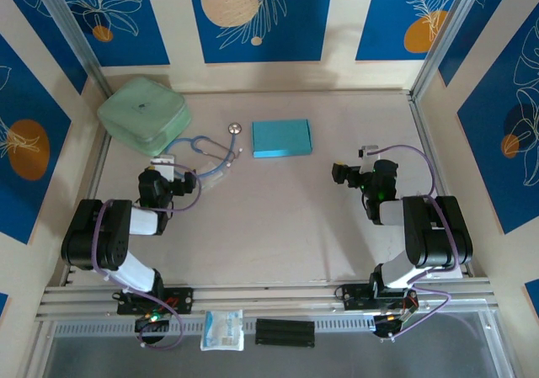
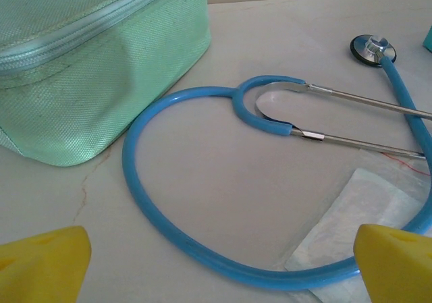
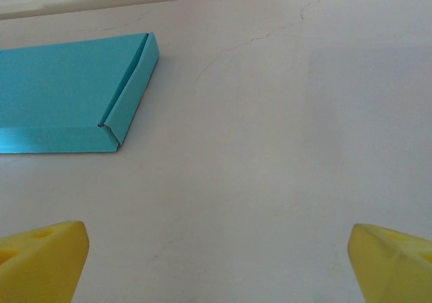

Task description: Fold the paper box

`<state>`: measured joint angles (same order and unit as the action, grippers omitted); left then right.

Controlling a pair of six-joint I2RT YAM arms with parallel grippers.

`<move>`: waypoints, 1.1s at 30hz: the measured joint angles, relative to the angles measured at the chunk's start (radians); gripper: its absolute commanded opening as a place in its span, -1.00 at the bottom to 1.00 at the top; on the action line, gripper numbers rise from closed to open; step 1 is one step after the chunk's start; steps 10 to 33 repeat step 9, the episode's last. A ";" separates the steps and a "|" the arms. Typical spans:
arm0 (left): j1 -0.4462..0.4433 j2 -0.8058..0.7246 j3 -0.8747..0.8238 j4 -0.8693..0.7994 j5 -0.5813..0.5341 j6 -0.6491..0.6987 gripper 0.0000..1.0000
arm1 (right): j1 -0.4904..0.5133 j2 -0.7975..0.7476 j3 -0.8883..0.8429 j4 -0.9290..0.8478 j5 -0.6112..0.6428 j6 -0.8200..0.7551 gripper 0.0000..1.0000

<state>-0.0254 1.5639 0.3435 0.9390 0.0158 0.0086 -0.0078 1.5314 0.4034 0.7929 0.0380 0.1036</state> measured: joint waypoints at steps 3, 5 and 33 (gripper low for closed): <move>0.000 0.000 0.000 0.000 0.003 0.000 0.99 | 0.000 0.000 0.001 0.000 0.000 0.000 0.98; 0.000 0.000 0.000 0.000 0.004 0.000 0.99 | 0.000 0.000 0.001 -0.001 0.000 0.000 0.98; 0.000 0.000 0.000 0.000 0.004 0.000 0.99 | 0.000 0.000 0.001 0.000 0.000 0.000 0.98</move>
